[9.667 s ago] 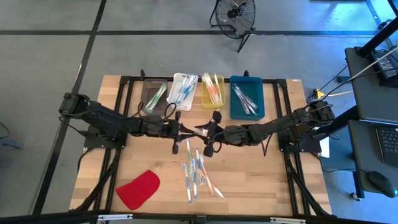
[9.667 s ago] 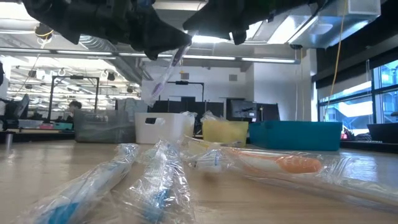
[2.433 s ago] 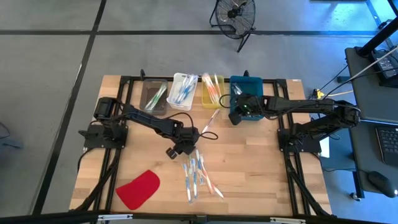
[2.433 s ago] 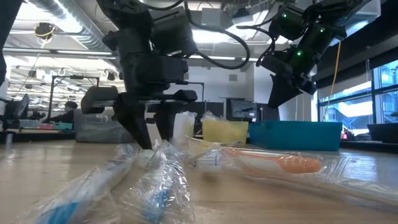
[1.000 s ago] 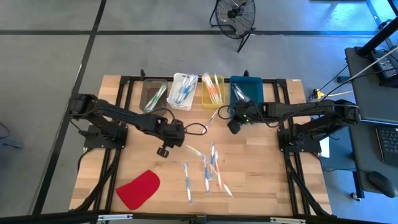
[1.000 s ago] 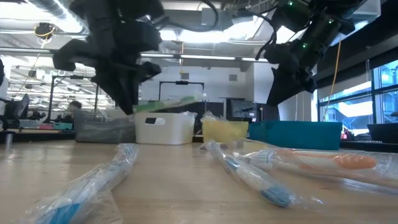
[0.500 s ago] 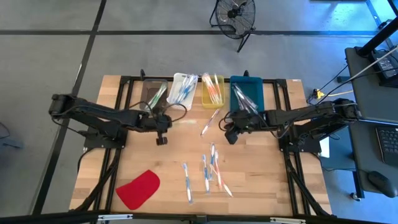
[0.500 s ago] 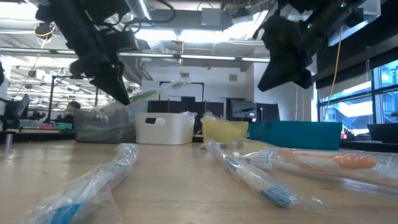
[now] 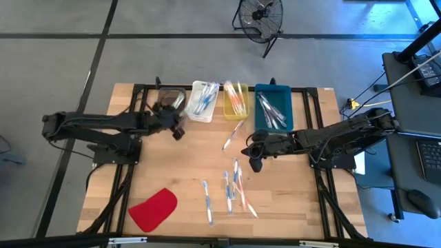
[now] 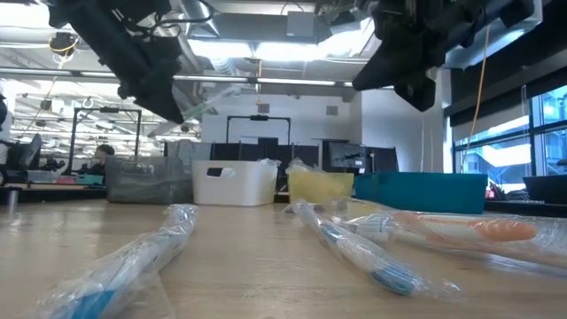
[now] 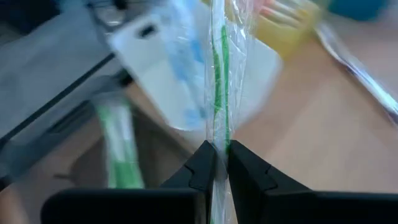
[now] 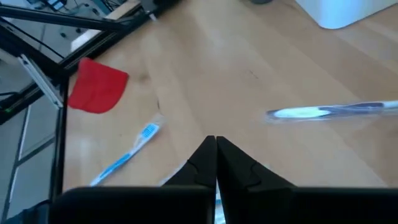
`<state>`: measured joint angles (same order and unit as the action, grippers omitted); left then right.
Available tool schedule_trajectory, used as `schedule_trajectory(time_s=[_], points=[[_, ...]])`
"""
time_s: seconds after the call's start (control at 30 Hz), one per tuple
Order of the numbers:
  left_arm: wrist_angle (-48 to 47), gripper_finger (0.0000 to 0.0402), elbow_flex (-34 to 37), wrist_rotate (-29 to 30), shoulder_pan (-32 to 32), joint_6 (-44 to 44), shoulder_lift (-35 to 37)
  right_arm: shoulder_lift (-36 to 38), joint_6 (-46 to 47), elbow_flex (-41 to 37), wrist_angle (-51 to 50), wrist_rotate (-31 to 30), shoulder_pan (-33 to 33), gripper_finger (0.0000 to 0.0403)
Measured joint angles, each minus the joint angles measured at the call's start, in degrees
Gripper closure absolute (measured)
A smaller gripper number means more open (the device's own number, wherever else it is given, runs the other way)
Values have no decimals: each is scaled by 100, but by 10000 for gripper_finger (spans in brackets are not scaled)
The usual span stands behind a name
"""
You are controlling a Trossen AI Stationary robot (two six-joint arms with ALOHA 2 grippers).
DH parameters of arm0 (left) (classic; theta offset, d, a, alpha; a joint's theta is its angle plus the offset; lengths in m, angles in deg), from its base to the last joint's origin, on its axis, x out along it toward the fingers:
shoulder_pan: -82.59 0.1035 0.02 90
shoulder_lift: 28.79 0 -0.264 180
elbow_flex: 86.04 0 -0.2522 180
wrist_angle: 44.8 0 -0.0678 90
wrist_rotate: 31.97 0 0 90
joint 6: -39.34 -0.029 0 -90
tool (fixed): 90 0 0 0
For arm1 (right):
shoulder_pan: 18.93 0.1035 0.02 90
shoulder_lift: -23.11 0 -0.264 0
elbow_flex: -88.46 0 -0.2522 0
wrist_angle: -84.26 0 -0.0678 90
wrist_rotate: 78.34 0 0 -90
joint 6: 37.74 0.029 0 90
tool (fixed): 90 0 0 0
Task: Pick & Place Toothbrushes
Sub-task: Put the green toothbrush into the black bin
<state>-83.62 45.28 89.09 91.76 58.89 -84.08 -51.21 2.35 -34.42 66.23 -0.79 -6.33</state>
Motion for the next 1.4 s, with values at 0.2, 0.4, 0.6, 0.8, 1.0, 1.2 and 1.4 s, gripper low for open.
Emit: schedule_trajectory(time_s=[0.2, 0.4, 0.6, 0.8, 1.0, 1.2, 1.4], points=[[-152, 373, 0, 28, 971, 168, 193, -2, 224, 0, 141, -18, 107, 398], [-253, 373, -2, -107, 1980, 267, -85, -2, 270, 4, 482, -192, 210, 398], [-259, 373, -2, -700, 2688, 253, -651, -2, 258, 4, 513, -212, 251, 400], [-214, 373, -2, -871, 2937, 234, -1129, -2, 277, 4, 514, -212, 251, 400], [-194, 373, -2, -919, 2938, 148, -1455, -2, 282, 4, 683, -212, 251, 401], [-169, 362, -2, -919, 2938, 73, -1679, -2, 276, 4, 861, -216, 318, 401], [-168, 331, -4, -868, 2938, 68, -1716, -248, 44, 471, 618, -359, 542, 401]])
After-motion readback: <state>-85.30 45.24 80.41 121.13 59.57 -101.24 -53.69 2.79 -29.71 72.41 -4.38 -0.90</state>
